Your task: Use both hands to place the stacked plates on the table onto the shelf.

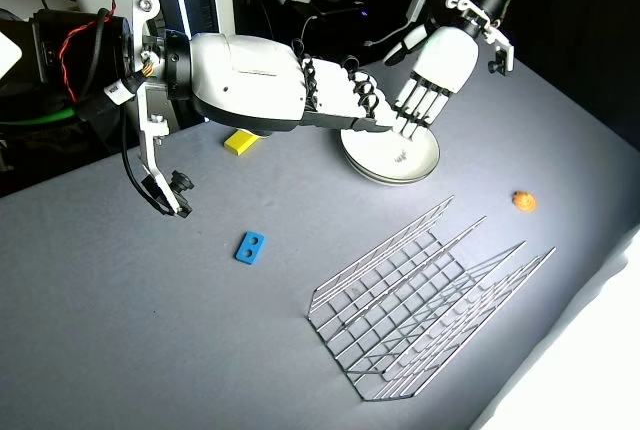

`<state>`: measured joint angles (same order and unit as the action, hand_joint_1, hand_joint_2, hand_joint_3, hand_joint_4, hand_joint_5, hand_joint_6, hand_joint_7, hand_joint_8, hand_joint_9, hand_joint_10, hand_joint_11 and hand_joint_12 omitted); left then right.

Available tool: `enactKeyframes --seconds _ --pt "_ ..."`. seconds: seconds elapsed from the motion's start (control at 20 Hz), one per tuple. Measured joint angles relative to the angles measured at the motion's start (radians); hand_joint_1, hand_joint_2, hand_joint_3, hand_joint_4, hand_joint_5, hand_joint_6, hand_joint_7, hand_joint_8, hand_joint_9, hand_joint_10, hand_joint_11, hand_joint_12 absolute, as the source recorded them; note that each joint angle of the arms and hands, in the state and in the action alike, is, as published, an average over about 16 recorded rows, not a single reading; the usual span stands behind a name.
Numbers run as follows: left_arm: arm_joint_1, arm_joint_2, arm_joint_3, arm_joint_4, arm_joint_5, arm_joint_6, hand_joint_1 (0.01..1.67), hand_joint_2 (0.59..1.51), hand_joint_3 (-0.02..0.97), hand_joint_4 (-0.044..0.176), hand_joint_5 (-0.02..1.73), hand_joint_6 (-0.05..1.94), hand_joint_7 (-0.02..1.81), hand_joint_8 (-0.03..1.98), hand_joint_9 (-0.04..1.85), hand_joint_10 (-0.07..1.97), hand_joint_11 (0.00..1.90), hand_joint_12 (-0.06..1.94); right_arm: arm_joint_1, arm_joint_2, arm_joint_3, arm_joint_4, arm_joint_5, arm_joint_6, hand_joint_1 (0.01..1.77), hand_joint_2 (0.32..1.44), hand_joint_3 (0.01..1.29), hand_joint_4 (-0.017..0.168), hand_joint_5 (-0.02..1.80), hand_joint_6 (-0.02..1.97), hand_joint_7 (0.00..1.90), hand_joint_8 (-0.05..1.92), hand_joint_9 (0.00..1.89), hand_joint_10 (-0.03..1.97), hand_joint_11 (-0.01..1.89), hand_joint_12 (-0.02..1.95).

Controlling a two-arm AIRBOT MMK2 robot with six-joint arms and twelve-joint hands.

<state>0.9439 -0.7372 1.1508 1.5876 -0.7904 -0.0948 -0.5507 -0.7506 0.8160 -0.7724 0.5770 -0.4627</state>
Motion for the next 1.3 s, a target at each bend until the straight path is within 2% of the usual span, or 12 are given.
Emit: enactKeyframes --seconds 0.4,0.7,1.0,1.3 --pt "0.019 -0.014 -0.071 -0.095 0.081 -0.02 0.02 1.109 0.02 -0.004 -0.01 -0.02 -0.01 -0.02 0.0 0.0 0.01 0.0 -0.014 -0.009 0.0 -0.012 0.01 -0.03 1.03 1.0 0.01 0.002 0.02 0.02 0.02 0.01 0.02 0.0 0.02 -0.01" --pt "0.009 -0.034 -0.117 -0.185 0.135 -0.021 0.02 1.112 0.02 -0.004 -0.01 -0.02 -0.01 -0.02 -0.01 0.0 0.01 0.01 -0.035 -0.047 0.001 0.013 0.006 -0.117 1.03 1.0 0.01 0.002 0.02 0.02 0.02 0.01 0.02 0.0 0.02 -0.01" --pt "-0.007 -0.053 -0.139 -0.247 0.169 -0.022 0.02 1.111 0.02 -0.004 0.0 -0.02 -0.01 -0.02 0.0 0.0 0.01 0.01 -0.051 -0.139 0.024 0.053 -0.045 -0.239 1.04 0.99 0.01 0.002 0.02 0.02 0.02 0.01 0.02 0.0 0.02 -0.01" --pt "-0.019 -0.062 -0.142 -0.269 0.181 -0.023 0.02 1.112 0.02 -0.004 0.0 -0.01 -0.01 -0.02 0.01 0.0 0.01 0.01 -0.063 -0.262 0.081 0.106 -0.123 -0.367 1.05 1.0 0.01 0.003 0.02 0.02 0.02 0.01 0.02 0.0 0.02 -0.01"
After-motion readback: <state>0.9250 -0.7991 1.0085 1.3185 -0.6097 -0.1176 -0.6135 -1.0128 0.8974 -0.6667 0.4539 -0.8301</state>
